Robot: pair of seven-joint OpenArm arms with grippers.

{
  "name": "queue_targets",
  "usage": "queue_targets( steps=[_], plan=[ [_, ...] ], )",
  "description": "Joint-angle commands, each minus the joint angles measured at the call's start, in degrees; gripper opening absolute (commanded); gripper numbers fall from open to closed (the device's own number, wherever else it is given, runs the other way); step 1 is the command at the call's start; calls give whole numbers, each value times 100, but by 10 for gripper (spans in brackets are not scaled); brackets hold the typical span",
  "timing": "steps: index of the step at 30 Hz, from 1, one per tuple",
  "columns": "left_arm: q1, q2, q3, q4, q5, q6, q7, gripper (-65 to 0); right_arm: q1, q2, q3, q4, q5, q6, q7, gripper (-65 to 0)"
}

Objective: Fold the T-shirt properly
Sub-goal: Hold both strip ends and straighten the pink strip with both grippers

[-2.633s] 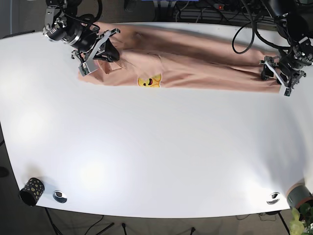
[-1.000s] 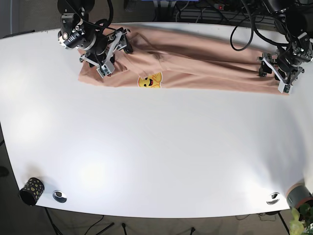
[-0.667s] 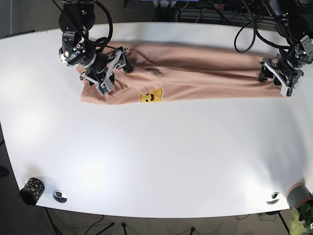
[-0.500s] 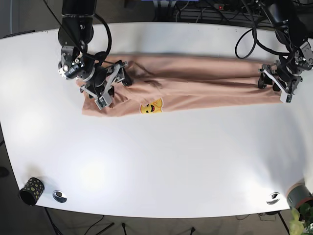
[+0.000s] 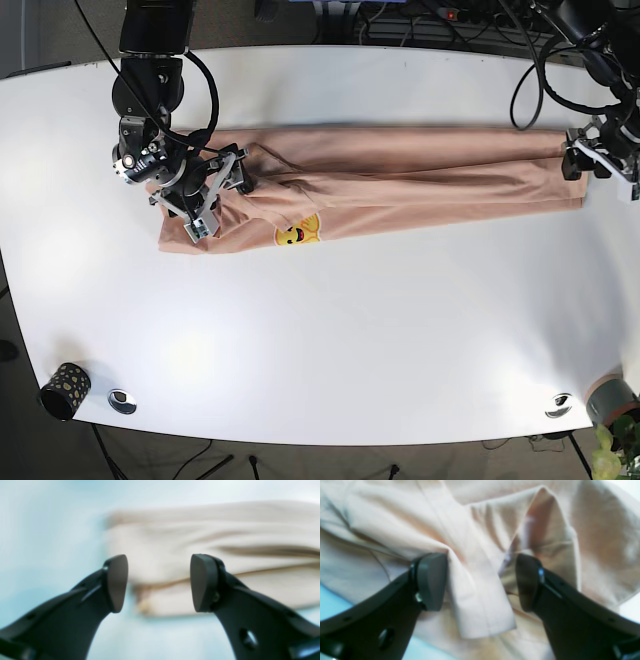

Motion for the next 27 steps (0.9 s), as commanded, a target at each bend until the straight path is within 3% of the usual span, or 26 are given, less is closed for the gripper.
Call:
queue_targets(
  steps=[1,3,22,24,27],
  plan=[
    [-35,-62,-234,-157,-197,-10,-11,-208,75,26,13,93,36,4,79,-241],
    [-87,-62,-304,-385,-206,-10,-11,-178,14,17,13,102,36,4,79,-241],
    [-755,-70,-269,-1660,-197,-10,-3,-183,-39,8,39,102,36,4,96,-241],
    [-755,-70,-269,-1660,-206,-10,-3,-235,-39,8,39,111,36,4,96,-241],
    [-747,-70,-260,-1625,-188,-10,-3,-410,-39,8,39,111,36,4,96,-241]
  ],
)
